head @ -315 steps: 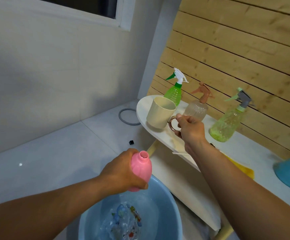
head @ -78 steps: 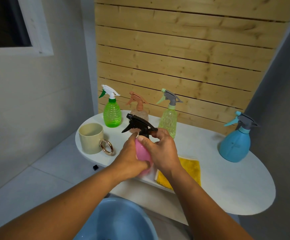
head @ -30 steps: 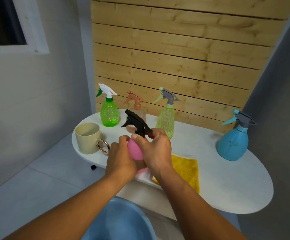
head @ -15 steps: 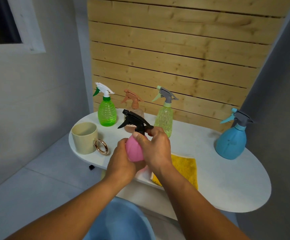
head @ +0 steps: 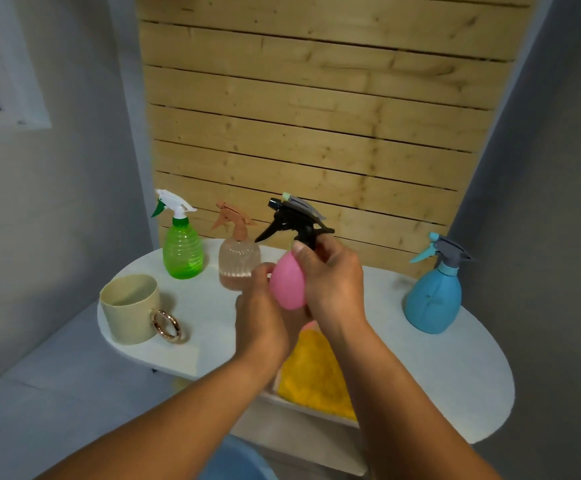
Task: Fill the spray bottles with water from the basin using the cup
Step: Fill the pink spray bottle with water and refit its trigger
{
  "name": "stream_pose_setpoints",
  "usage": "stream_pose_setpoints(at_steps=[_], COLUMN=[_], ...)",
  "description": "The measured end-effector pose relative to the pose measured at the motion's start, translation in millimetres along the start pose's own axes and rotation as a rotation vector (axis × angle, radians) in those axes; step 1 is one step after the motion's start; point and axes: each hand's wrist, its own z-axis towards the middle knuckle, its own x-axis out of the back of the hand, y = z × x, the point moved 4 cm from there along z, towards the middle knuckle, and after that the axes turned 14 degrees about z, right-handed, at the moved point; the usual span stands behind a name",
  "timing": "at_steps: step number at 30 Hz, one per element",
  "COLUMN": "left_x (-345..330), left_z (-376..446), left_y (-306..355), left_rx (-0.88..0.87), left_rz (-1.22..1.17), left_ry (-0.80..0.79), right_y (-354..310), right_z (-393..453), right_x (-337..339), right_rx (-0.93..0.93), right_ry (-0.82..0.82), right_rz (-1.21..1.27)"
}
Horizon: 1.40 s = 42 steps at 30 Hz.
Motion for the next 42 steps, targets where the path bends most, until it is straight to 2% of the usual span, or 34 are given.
stream_pose_setpoints(at_steps=[4,8,12,21,28,36,42], left_x=[-49.1,-88.9,-111.5,-138.9,-145.2,-143.6,-144.1], left_z=[4.8,1.4,9.3,14.7,17.2,19.0,19.3], left_y=[25.8,33.8,34.4,40.6,44.8,44.2,41.7], left_rx=[-0.087,-0.091,-0.122,-0.072,-0.127,-0.113,-0.116], left_rz=[0.007,-0.002,0.045,-0.001,-0.054,-0.03,0.007], left_ry=[-0.181,-0.376,-0.4,-0.573,-0.627,-0.602,-0.608], right_y=[4.2,27.5,51.6,88.2,94.8,94.6,94.5], right_z=[30.8,53.3,71.0,95.5,97.6,95.6,95.3], right_x=[42.6,74.9,93.0,109.5,105.5,100.9,101.8], right_rx=[0.014,0.003,-0.007,0.044,0.036,0.018,0.016], right_ry=[0.087,0.142,0.181,0.205,0.257,0.286,0.255], right_rz=[-0.015,-0.017,-0.019,-0.098,-0.102,-0.089,-0.124])
